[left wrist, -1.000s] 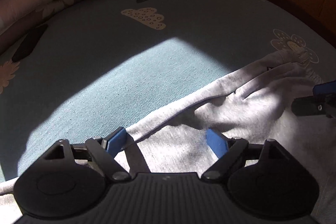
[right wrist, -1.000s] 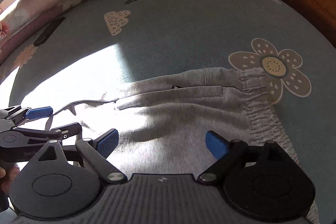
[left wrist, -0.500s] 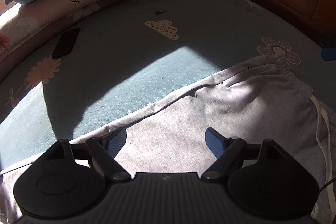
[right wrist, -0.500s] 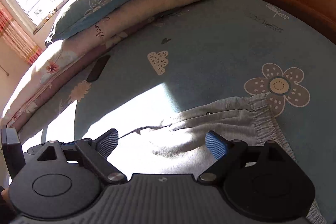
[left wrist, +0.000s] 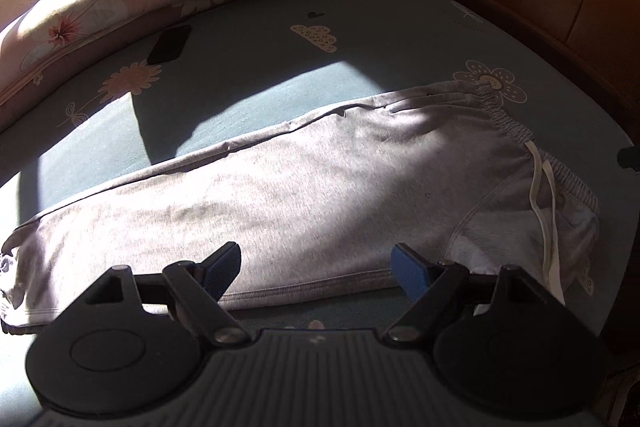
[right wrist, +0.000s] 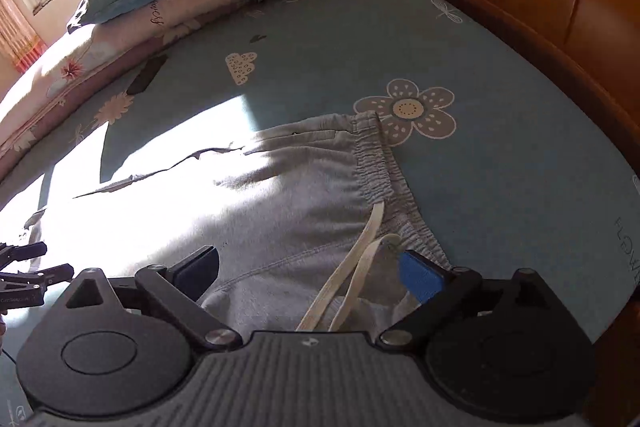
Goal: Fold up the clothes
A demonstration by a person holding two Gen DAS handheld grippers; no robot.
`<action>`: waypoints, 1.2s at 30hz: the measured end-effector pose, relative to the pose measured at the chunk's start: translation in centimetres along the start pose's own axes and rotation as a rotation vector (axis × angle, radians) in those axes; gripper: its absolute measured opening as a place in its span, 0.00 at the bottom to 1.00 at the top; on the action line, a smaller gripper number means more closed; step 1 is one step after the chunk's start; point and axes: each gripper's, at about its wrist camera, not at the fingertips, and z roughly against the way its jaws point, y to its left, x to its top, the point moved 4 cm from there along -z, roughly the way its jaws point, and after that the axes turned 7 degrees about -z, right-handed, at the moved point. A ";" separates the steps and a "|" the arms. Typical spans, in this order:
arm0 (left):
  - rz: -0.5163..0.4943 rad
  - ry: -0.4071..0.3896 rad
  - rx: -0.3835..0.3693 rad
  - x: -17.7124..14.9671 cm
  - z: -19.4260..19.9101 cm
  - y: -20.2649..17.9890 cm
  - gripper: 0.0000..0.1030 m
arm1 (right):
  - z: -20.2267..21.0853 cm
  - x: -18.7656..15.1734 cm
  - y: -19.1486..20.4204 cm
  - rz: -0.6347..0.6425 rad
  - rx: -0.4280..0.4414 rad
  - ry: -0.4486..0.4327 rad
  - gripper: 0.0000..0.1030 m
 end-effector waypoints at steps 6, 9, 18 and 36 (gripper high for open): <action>-0.005 -0.025 -0.077 -0.2 1.4 -6.0 0.54 | -5.0 -5.6 -7.8 -0.183 -0.010 0.116 0.70; -0.038 -0.034 -0.118 -0.7 1.1 -9.8 0.46 | -6.8 -7.0 -9.9 -0.258 0.024 0.132 0.70; 0.059 0.062 -0.087 -3.6 -1.4 -12.5 0.50 | -9.2 -8.7 -11.9 -0.295 0.127 0.172 0.70; 0.255 0.149 -0.031 -11.5 0.6 -10.8 0.62 | -8.6 -14.4 -3.7 0.013 0.222 0.335 0.76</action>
